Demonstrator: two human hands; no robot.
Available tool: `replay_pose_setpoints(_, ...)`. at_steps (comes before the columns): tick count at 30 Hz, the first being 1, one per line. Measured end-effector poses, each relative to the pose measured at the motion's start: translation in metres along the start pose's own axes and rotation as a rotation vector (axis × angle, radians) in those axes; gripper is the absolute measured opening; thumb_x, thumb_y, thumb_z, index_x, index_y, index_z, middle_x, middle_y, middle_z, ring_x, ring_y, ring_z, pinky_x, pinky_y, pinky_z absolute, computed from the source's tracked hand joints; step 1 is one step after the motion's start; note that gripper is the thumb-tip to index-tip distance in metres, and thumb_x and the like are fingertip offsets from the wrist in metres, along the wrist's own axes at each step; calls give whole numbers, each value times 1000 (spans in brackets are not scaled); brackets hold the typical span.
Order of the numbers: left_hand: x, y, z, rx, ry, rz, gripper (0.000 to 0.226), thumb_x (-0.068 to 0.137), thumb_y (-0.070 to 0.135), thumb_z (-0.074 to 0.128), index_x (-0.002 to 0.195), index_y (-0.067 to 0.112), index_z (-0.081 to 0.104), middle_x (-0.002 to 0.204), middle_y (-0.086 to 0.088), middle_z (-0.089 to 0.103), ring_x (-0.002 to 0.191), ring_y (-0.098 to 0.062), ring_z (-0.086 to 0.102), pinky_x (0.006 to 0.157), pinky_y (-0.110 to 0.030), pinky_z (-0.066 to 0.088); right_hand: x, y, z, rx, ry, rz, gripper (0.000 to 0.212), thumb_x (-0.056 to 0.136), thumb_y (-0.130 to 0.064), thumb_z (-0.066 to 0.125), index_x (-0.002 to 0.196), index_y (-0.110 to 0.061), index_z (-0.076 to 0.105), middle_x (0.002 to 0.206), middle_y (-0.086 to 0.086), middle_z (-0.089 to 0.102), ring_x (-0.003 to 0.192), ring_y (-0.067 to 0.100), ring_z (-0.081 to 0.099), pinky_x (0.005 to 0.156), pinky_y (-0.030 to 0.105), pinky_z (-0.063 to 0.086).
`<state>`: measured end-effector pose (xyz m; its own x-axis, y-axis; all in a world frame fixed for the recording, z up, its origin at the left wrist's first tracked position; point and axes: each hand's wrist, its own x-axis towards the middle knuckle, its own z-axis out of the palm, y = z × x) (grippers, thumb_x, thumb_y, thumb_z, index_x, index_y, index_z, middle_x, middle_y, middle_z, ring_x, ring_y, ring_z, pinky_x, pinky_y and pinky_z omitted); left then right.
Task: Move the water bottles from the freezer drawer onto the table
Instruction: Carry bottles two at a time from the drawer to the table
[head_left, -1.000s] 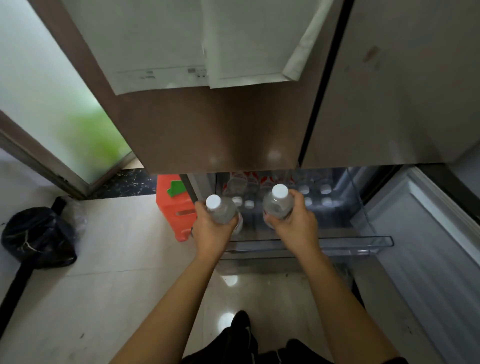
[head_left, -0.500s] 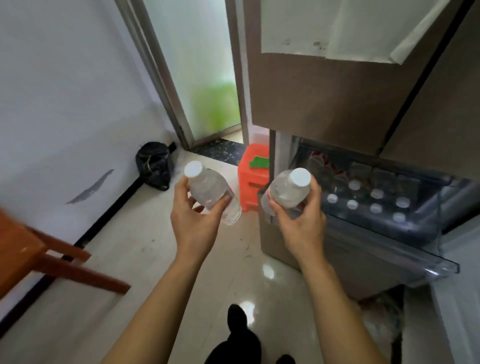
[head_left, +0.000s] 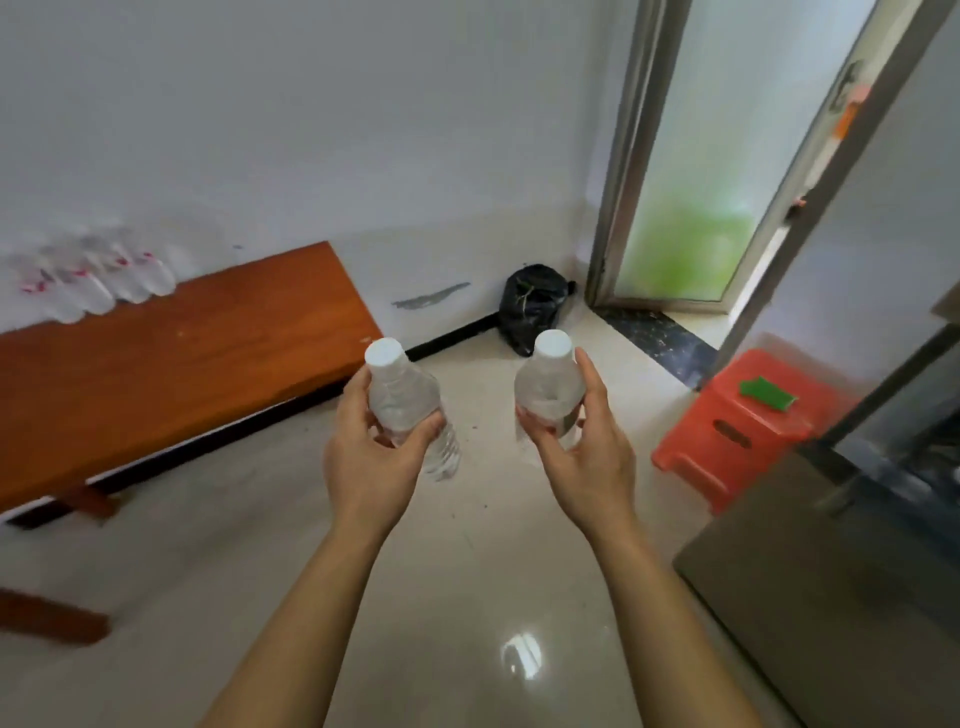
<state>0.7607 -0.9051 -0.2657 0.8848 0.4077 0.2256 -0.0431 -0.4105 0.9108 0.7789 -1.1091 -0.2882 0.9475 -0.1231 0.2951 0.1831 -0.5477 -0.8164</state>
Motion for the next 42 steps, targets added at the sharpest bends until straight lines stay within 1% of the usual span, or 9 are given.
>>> replay_pose_setpoints(5, 51, -63, -155, 70, 132, -61, 86, 73, 30, 86, 145, 34, 40, 141, 10, 51, 128, -15, 52, 103, -49, 50, -11, -100, 149, 73, -147, -57, 85, 90, -55, 65, 150, -54, 6, 154, -14, 39, 132, 19, 51, 101, 45, 49)
replay_pose_setpoints(11, 101, -116, -263, 104, 309, -100, 79, 74, 23, 86, 141, 31, 44, 138, 10, 54, 125, -13, 53, 104, -47, 48, -7, -173, 266, 71, -303, -157, 85, 90, -59, 62, 151, -53, 4, 152, -16, 43, 130, 14, 52, 99, 37, 47)
replay_pose_setpoints(17, 168, -168, -308, 103, 394, -146, 80, 75, 22, 86, 142, 30, 45, 135, 9, 56, 124, -13, 54, 104, -47, 48, 29, -207, 362, 91, -369, -211, 84, 89, -59, 61, 154, -47, 8, 150, -17, 44, 130, 14, 51, 96, 34, 46)
replay_pose_setpoints(21, 239, -199, -324, 113, 405, -131, 80, 75, 20, 85, 144, 29, 44, 134, 10, 57, 123, -13, 56, 104, -47, 49, 83, -221, 438, 143, -383, -236, 84, 90, -51, 65, 156, -40, 15, 152, -16, 43, 135, 11, 47, 97, 24, 37)
replay_pose_setpoints(25, 327, -221, -338, 152, 426, -123, 79, 74, 23, 86, 141, 34, 45, 132, 13, 59, 122, -12, 57, 102, -47, 51, 151, -243, 514, 157, -423, -265, 85, 91, -50, 66, 156, -39, 14, 152, -15, 43, 135, 14, 48, 95, 24, 35)
replay_pose_setpoints(30, 431, -239, -362, 237, 436, -109, 76, 76, 27, 85, 141, 32, 45, 133, 13, 57, 121, -9, 57, 100, -45, 52, 230, -278, 596, 157, -505, -337, 91, 89, -50, 69, 158, -35, 10, 153, -11, 44, 135, 16, 49, 97, 32, 45)
replay_pose_setpoints(33, 475, -257, -377, 275, 459, -140, 75, 76, 26, 85, 140, 27, 46, 131, 9, 55, 119, -12, 56, 99, -45, 52, 257, -292, 645, 162, -549, -334, 91, 90, -45, 70, 158, -33, 11, 154, -9, 43, 137, 18, 47, 104, 44, 46)
replay_pose_setpoints(37, 523, -291, -399, 289, 457, -169, 77, 77, 23, 83, 143, 23, 44, 127, 11, 51, 117, -14, 56, 96, -39, 51, 280, -301, 711, 134, -628, -368, 93, 89, -38, 73, 158, -26, 13, 155, -3, 42, 139, 20, 44, 106, 47, 47)
replay_pose_setpoints(42, 588, -353, -432, 306, 447, -257, 74, 76, 19, 83, 141, 20, 46, 126, 4, 52, 109, -11, 52, 91, -32, 45, 305, -311, 792, 133, -689, -333, 80, 85, -30, 77, 151, -22, 32, 145, -2, 52, 130, 19, 52, 100, 32, 47)
